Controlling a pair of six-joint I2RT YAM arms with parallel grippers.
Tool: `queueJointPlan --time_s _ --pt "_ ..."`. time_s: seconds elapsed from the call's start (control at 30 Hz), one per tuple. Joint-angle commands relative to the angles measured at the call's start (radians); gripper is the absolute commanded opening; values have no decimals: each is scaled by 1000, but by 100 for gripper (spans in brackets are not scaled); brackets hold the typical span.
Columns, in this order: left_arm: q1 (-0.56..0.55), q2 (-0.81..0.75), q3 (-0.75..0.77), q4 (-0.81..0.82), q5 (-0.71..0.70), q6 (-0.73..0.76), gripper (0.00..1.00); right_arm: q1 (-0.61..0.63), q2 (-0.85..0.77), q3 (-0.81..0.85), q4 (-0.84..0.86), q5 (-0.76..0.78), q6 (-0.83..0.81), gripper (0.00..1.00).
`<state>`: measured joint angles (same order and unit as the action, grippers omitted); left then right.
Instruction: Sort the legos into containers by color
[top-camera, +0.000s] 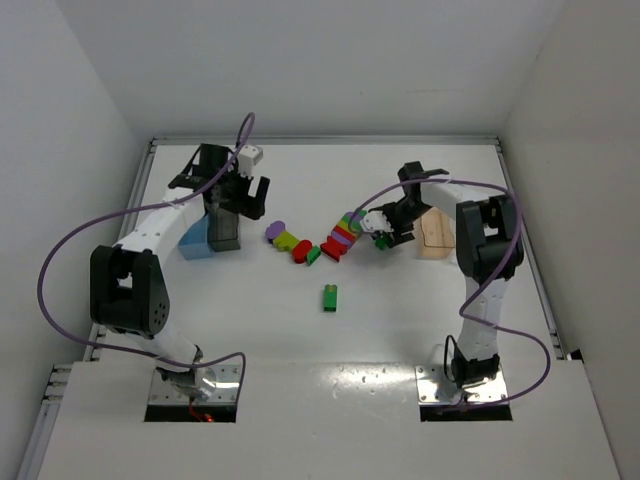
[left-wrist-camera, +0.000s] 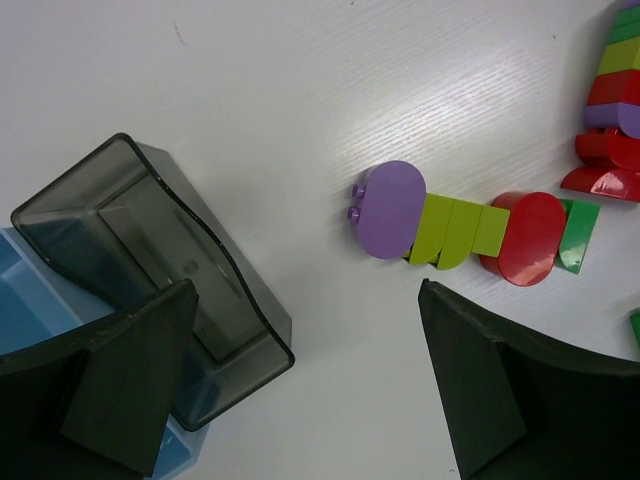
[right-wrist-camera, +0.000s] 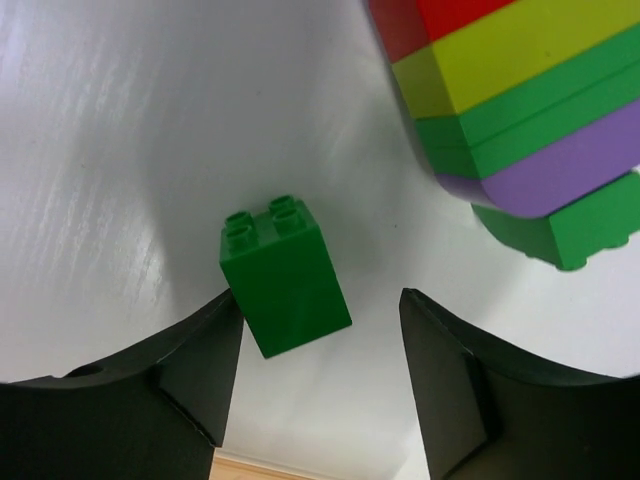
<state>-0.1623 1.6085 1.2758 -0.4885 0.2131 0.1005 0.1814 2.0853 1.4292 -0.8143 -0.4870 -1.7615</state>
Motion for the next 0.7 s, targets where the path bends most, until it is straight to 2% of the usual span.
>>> queueJointPlan --time_s 0.0,0.07,0.3,0.33,0.43,0.5,0.53,0.6,0.67 --pt "-3 -1 40 19 2 4 100 16 7 27 -23 -51 -38 63" --pt "-3 -1 31 19 2 4 100 16 -2 16 -23 -51 -38 60" --pt "-3 -12 22 19 2 4 100 16 -2 5 -43 -21 -38 35" --pt "-3 -12 22 19 2 4 100 16 -13 5 -43 -21 -38 29" --pt "-3 -56 -21 39 44 4 100 16 -49 -22 -56 -21 -29 16" --pt "-3 -88 -71 50 95 4 100 16 -80 -58 -56 -42 0 11" --pt "-3 -129 -91 59 112 4 100 16 -94 -79 -42 -54 49 6" --pt "-13 -176 -156 68 176 4 100 16 -142 -91 -30 -100 130 4" --pt "-22 -229 -206 77 271 27 100 16 -174 -92 -16 -145 284 3"
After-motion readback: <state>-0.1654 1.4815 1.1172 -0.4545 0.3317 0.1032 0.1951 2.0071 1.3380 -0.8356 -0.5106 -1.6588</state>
